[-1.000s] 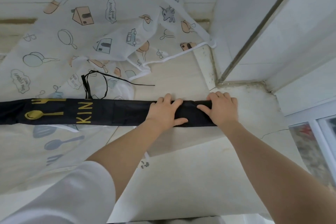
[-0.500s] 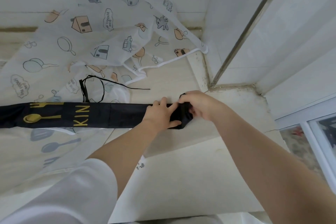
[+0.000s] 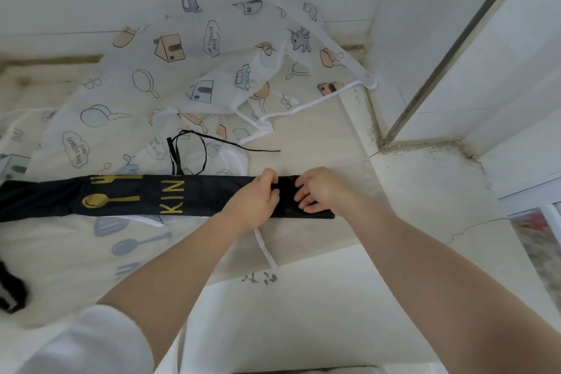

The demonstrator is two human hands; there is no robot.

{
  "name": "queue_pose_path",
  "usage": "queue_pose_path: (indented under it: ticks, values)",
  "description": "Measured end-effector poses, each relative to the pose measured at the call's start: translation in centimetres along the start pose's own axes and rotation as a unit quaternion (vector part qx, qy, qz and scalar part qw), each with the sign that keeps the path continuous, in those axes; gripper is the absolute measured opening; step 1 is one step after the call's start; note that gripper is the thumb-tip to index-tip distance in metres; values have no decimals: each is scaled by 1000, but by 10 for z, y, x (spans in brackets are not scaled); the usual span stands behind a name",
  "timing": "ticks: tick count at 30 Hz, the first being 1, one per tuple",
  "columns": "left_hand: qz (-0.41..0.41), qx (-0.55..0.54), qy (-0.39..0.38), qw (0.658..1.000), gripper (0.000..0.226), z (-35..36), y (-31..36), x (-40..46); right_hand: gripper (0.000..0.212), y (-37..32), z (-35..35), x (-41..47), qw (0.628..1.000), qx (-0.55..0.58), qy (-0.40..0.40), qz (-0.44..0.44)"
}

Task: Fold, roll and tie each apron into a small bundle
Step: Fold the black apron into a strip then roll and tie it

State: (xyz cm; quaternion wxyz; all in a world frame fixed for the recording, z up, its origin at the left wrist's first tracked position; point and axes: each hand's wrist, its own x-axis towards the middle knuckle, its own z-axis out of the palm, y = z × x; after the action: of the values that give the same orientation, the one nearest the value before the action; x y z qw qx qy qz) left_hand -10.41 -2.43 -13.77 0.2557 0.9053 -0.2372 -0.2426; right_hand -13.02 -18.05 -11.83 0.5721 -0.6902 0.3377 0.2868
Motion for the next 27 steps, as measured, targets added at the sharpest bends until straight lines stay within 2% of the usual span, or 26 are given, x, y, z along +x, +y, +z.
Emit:
queue_pose_path:
  ticks: [2, 6, 8, 10, 12, 14, 17, 19, 23, 27]
  values:
    - [17, 27, 8, 999, 28, 1, 2, -2, 29, 2, 0, 3, 996, -81, 5, -27]
    - [10, 187, -49, 981, 42, 7, 10, 3, 29, 1, -6, 1, 972, -220, -35, -70]
    - [3, 191, -74, 979, 42, 5, 12, 7, 30, 0, -14, 3, 950, -288, -27, -115]
    - [-17, 129, -83, 988, 43, 1, 13, 11, 23, 3, -23, 9, 915, -360, 73, -166]
    - [-58, 79, -75, 992, 46, -3, 15, 13, 21, 11, -32, 10, 882, -402, 178, -169]
    - [-83, 97, -71, 989, 46, -3, 19, 13, 28, 16, -39, 8, 903, -361, 183, -144]
    - [-84, 103, -78, 988, 48, -1, 21, 14, 36, 15, -43, 5, 959, -237, 112, -111]
    - [-86, 89, -87, 989, 47, -2, 20, 13, 37, 9, -38, -1, 981, -151, 62, -106]
    - [-91, 127, -71, 985, 42, 0, 19, 10, 24, -8, -20, -13, 991, -48, 1, -129]
    - [-45, 99, -51, 993, 30, 10, 25, 1, 4, -26, -1, -21, 990, -75, -28, -114]
